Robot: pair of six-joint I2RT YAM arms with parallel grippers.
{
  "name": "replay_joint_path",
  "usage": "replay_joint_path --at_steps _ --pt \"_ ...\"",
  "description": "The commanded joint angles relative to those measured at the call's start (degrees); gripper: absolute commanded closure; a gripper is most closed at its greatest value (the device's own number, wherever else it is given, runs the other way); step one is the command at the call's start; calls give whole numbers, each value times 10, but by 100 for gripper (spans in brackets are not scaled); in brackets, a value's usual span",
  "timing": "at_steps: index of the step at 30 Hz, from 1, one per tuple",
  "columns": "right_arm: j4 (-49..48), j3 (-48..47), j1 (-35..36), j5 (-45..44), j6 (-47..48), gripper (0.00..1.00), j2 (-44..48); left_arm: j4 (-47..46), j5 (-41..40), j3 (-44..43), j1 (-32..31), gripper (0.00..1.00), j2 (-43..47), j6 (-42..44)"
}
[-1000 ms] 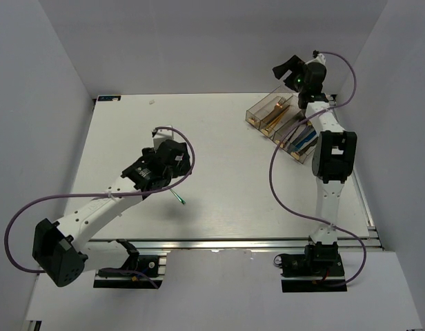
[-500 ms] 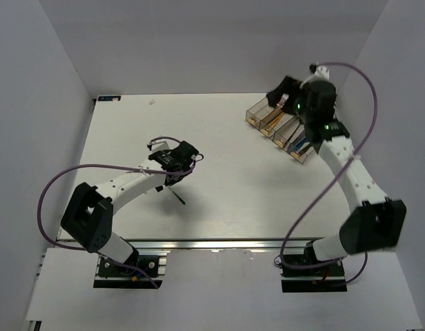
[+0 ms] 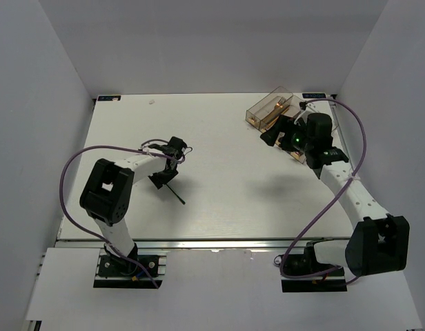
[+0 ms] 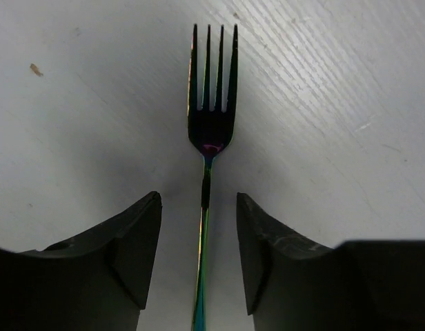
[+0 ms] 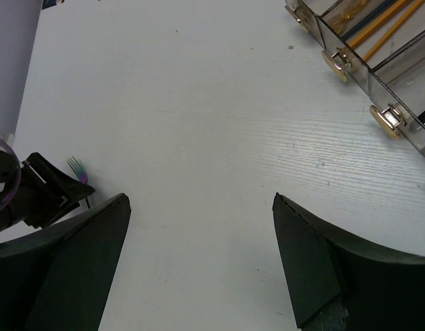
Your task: Sort the eating utensils into containers
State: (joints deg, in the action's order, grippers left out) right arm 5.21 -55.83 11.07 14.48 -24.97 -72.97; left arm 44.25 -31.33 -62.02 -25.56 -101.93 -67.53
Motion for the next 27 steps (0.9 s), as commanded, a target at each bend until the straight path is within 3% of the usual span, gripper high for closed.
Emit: replay_joint_path --at_steps 1,3,7,11,14,16,17,19,23,27 --pt "-23 6 4 25 9 12 27 -12 16 -6 3 44 -5 -3" --pt "-26 7 6 28 7 12 29 -22 22 6 7 49 -8 -3" --pt "-35 11 11 34 1 14 29 -31 42 16 9 73 -13 -3" --pt "-46 17 14 52 -3 12 27 -41 50 28 10 85 -13 -1" --pt "-129 42 10 147 -28 11 21 -64 67 44 10 100 -7 12" --pt "-226 95 8 278 -123 11 0 -89 79 60 10 100 9 48" --pt "-346 116 11 310 -166 11 -12 -114 91 68 8 100 20 58" --pt "-431 149 29 346 -240 11 -53 -142 97 85 2 100 69 84" --pt "-334 121 113 238 -162 11 -89 -244 131 117 -49 100 162 151" --pt "-345 124 158 151 -215 12 -123 -309 186 116 -116 100 205 237"
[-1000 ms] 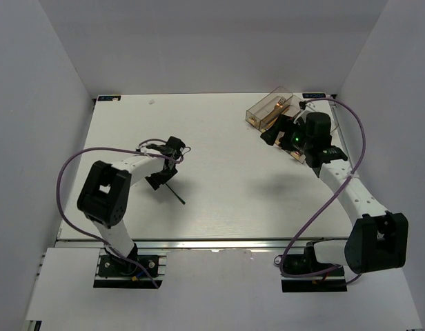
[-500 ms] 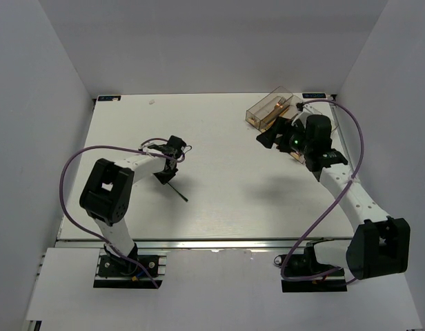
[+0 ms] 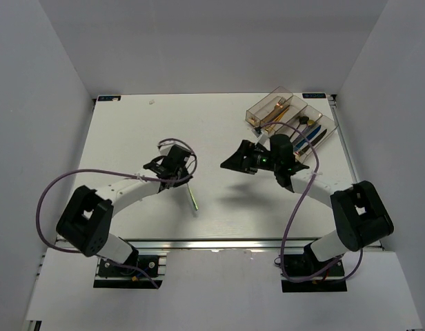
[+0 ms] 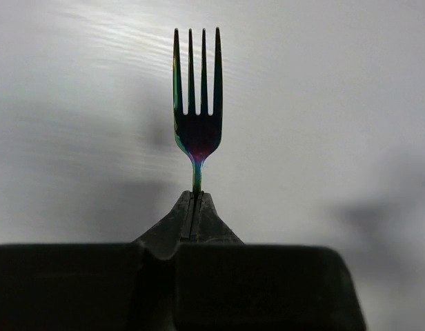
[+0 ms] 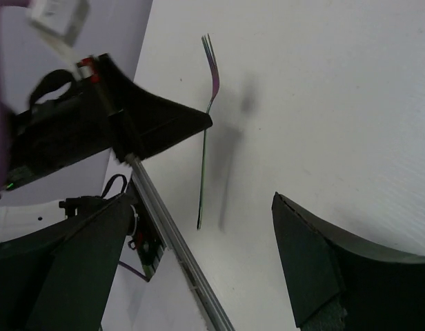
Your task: Sort the eating utensils into containers
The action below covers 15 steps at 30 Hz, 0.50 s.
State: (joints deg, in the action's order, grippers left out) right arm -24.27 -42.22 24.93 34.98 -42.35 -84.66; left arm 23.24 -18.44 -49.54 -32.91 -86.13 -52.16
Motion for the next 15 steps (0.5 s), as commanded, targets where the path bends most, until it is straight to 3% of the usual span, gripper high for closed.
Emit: replay_joint_path --at_steps 1,6,11,14,15 --pt "-61 -9 22 -62 -59 13 -19 -109 85 -8 -53 100 49 110" --pt "-78 -9 51 -165 -108 16 -37 -173 139 5 -112 100 57 165" --pt "23 -60 85 -249 -68 18 -49 -177 158 -11 -132 100 51 185" --pt "49 -74 93 -277 -53 23 -51 -167 154 -24 -133 100 53 196" --pt "47 -73 93 -273 -51 29 -49 -162 151 -29 -133 100 49 203"
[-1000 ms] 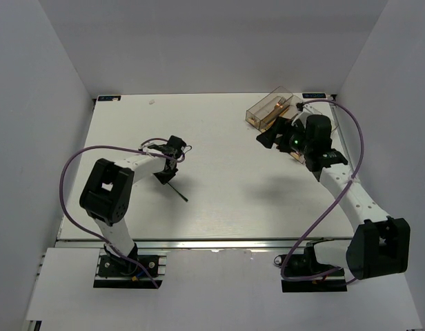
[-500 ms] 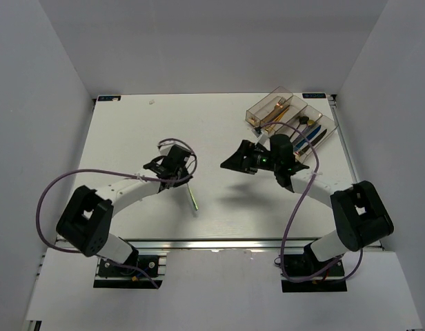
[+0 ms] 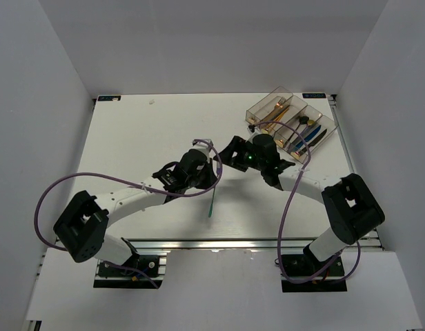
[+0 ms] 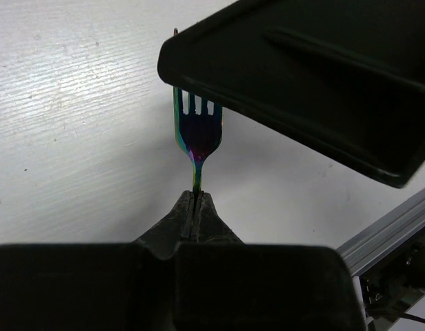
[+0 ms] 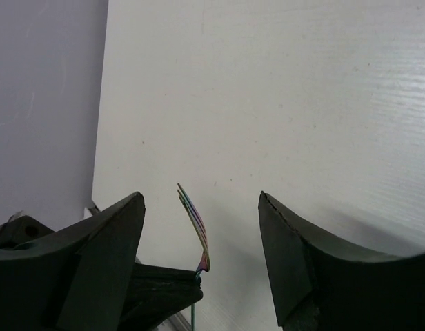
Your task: Sort the eating utensils into containers
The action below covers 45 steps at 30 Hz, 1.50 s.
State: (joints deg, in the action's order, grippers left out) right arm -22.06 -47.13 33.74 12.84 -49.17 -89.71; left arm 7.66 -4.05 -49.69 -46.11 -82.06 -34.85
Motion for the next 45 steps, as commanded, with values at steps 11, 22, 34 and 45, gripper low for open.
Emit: replay_joint_path --at_steps 11,22,34,45 --pt "-42 8 20 17 17 77 7 26 3 -71 -1 100 -17 62" --pt "-13 -131 -143 -19 104 100 -68 218 -183 -148 -1 2 61 63" --pt "25 -613 -349 12 174 100 -383 255 -300 -1 1 2 309 115" --pt "-55 -768 -361 69 224 100 -540 236 -235 -2 11 2 309 135"
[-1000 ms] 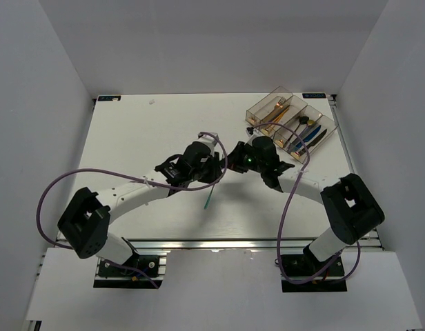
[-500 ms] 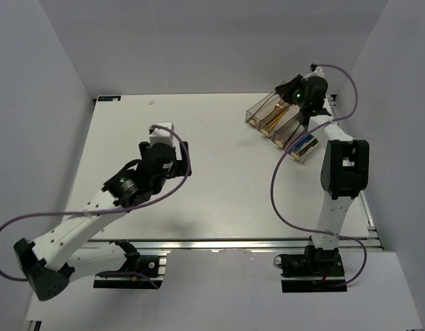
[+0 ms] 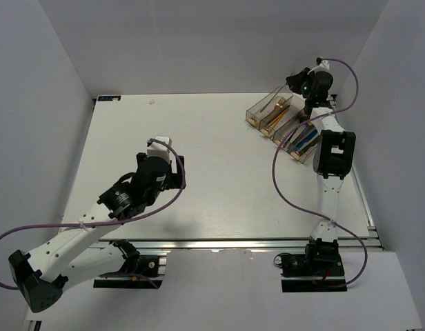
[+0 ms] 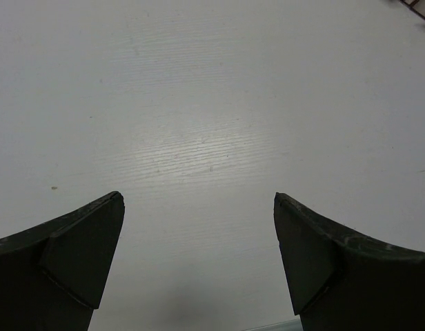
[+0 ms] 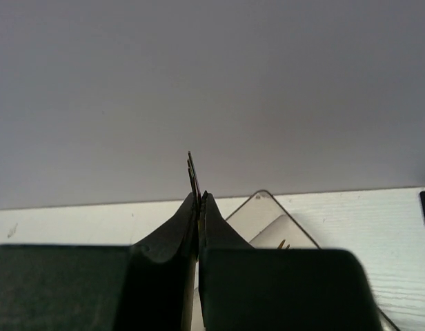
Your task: Sort the eating utensils into containers
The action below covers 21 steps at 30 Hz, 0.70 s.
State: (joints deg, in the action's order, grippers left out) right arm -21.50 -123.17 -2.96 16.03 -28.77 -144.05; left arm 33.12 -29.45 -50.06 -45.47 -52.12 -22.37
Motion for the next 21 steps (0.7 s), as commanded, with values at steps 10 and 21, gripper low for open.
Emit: replay_joint_path --at_steps 10,21 --pt "-84 80 14 48 28 79 38 -19 31 2 11 2 14 12" --pt "-29 61 14 -8 46 11 119 -15 19 4 13 2 44 2"
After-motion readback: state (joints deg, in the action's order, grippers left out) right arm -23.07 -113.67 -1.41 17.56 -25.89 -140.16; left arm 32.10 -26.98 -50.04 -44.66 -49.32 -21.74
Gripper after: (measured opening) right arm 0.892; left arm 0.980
